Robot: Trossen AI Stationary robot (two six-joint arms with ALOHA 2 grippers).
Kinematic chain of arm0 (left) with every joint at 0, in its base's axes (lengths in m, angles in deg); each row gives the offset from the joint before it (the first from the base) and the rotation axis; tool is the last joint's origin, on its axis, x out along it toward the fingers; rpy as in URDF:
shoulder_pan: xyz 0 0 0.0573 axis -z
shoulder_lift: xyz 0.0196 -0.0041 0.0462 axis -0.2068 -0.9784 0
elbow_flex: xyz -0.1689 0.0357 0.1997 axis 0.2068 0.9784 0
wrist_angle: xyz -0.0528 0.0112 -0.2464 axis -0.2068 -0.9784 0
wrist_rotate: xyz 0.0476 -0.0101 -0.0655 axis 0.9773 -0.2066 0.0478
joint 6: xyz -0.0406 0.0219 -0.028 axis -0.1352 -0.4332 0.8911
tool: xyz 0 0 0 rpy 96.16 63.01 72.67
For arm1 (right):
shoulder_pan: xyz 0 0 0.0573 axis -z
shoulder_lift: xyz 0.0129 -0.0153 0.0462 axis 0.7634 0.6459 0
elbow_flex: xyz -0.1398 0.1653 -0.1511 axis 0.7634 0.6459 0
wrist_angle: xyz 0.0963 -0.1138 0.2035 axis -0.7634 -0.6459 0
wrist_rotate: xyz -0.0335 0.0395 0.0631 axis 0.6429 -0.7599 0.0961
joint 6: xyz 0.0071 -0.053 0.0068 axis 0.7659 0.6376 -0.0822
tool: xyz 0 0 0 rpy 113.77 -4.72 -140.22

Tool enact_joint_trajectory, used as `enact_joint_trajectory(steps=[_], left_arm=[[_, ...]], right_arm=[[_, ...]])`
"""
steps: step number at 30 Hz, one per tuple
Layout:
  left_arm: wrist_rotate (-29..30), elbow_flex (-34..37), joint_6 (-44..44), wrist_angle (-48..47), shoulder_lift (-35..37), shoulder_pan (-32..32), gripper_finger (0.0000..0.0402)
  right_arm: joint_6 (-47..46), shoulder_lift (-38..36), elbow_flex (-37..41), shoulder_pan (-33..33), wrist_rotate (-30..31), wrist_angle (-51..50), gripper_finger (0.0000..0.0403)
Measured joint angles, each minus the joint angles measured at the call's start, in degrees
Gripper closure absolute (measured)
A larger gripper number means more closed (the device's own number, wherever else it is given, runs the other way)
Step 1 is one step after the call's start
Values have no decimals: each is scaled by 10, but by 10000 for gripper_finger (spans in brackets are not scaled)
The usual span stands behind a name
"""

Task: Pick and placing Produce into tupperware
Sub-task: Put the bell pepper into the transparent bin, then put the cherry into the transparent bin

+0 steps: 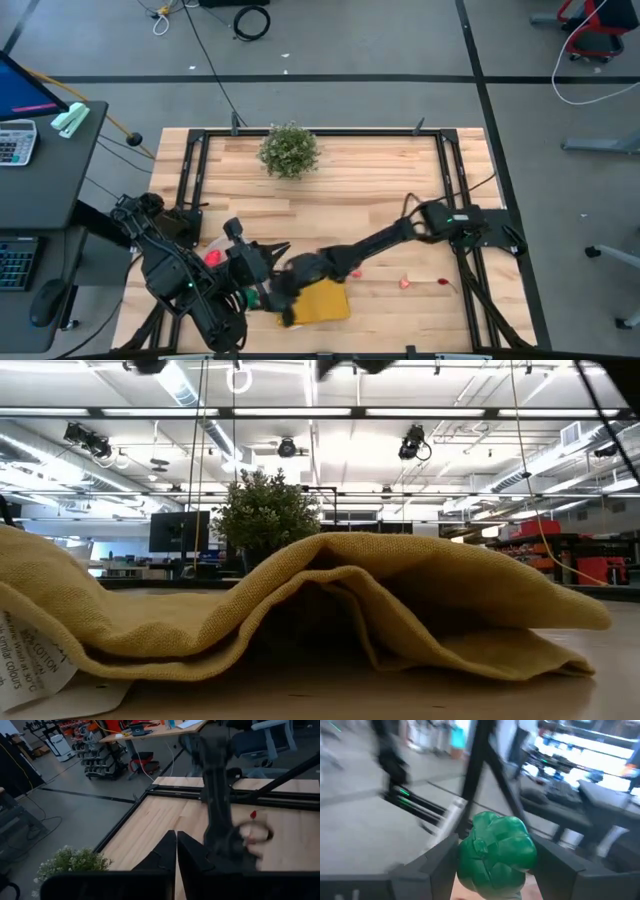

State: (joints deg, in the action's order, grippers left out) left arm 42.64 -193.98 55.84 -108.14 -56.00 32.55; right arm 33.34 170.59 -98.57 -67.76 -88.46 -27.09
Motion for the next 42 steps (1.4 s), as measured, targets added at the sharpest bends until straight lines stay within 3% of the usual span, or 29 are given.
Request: enact_joint_trajectory(steps=[5,9,17,26,35,42], left_arm=[[1,0,2,1,0,4,389],[1,0,2,2,0,4,393],[1,0,1,0,0,4,380],[1,0,7,0,0,4,392],[1,0,7,1,0,4,383],[0,0,7,2,0,4,393]], right_arm=[[-25,106,-180,32,13,-134,173],[-59,156,-250,63,12,-197,172],[-45,166,-262,97,-37,-286,138],[-45,167,-262,96,-38,-287,110],[-48,165,-262,104,-39,-391,156],[-46,159,-262,105,-8,-387,257]])
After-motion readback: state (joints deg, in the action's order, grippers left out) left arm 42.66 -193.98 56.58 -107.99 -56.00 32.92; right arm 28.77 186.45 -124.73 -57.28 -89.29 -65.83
